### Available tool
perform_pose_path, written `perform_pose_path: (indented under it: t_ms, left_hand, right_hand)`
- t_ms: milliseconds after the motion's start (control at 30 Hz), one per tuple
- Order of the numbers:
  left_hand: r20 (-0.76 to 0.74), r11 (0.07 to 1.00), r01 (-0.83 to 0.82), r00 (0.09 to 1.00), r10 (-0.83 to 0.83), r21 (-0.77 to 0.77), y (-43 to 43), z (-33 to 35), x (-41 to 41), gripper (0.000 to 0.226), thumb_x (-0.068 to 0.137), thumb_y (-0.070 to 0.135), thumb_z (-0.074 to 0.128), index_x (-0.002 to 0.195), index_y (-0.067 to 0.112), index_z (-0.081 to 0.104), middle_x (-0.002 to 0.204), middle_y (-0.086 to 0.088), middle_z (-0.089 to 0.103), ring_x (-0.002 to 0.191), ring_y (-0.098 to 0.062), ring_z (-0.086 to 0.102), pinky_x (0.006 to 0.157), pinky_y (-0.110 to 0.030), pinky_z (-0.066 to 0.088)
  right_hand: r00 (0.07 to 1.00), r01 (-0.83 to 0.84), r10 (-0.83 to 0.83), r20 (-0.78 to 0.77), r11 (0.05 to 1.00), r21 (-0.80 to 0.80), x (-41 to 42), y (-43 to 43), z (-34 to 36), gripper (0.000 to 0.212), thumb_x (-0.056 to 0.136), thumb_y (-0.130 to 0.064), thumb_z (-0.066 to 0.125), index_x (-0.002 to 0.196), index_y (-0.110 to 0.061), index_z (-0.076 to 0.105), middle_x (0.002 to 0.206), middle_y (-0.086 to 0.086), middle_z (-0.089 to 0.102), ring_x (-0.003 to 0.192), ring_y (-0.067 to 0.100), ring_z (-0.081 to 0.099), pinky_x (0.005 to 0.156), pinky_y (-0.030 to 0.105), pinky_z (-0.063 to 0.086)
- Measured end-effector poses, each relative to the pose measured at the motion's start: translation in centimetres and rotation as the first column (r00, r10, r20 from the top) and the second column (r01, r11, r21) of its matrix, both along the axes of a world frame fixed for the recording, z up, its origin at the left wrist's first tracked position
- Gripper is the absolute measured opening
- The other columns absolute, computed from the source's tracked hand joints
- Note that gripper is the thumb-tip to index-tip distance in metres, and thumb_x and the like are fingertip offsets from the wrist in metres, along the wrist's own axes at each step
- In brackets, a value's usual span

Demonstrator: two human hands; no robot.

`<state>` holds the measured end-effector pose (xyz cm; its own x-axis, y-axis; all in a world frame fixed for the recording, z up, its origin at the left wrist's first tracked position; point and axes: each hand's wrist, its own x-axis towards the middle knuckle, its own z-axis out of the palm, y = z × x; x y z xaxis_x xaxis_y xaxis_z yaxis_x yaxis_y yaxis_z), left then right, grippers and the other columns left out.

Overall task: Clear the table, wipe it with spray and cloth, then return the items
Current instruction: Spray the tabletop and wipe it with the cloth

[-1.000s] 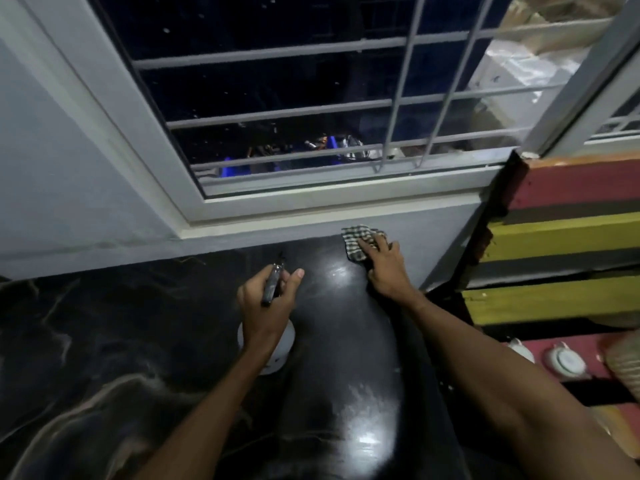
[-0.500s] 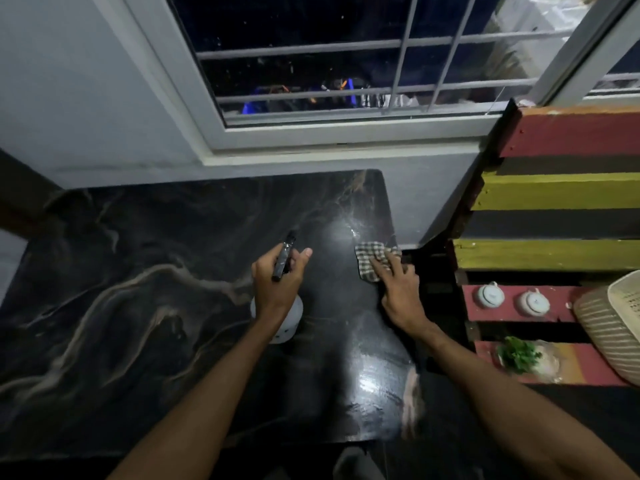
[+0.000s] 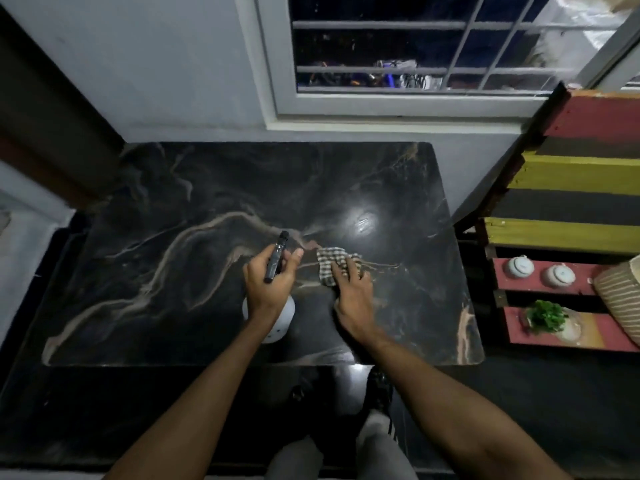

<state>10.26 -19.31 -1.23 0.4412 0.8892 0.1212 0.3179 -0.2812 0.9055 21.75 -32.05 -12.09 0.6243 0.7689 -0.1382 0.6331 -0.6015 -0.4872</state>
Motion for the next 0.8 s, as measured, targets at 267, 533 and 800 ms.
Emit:
perform_pose_path:
  t_ms: [267, 533, 800]
  left_hand:
    - [-0.001, 0.999, 0.02, 1.0, -0.02, -0.047, -0.3, -0.9, -6.1, 0.034, 0.09, 0.026, 0.076, 0.067, 0.007, 0.06, 0.059, -0.008, 0.062, 0.058, -0.026, 0.059, 0.058, -0.034, 0.049]
    - [0.023, 0.986, 0.115, 0.993, -0.113, -0.123, -4.2, -0.9, -4.9, 0.029, 0.089, 0.028, 0.076, 0.069, 0.01, 0.063, 0.062, -0.005, 0.066, 0.061, -0.025, 0.066, 0.061, -0.041, 0.055]
    - [0.033, 0.967, 0.232, 0.973, -0.23, -0.108, -8.8, -0.4, -0.8, 0.033, 0.091, 0.025, 0.074, 0.066, 0.01, 0.059, 0.059, -0.005, 0.061, 0.058, -0.026, 0.06, 0.058, -0.043, 0.051]
  right_hand:
    - [0.988, -0.107, 0.109, 0.107, 0.994, -0.018, -4.0, -5.3, -1.2, 0.083, 0.071, -0.002, 0.051, 0.147, -0.032, 0.042, 0.159, 0.009, 0.028, 0.105, 0.036, 0.042, 0.091, 0.043, 0.041]
    - [0.996, 0.037, -0.029, 0.086, 0.995, -0.095, -5.1, -13.9, -0.1, 0.088, 0.073, 0.003, 0.04, 0.154, -0.03, 0.029, 0.162, 0.007, 0.015, 0.101, 0.025, 0.036, 0.089, 0.035, 0.038]
    - [0.941, 0.336, -0.329, 0.084, 0.936, -0.108, -0.2, -22.0, -1.5, 0.087, 0.07, 0.009, 0.057, 0.148, -0.025, 0.041, 0.156, 0.017, 0.025, 0.122, 0.045, 0.038, 0.102, 0.048, 0.041]
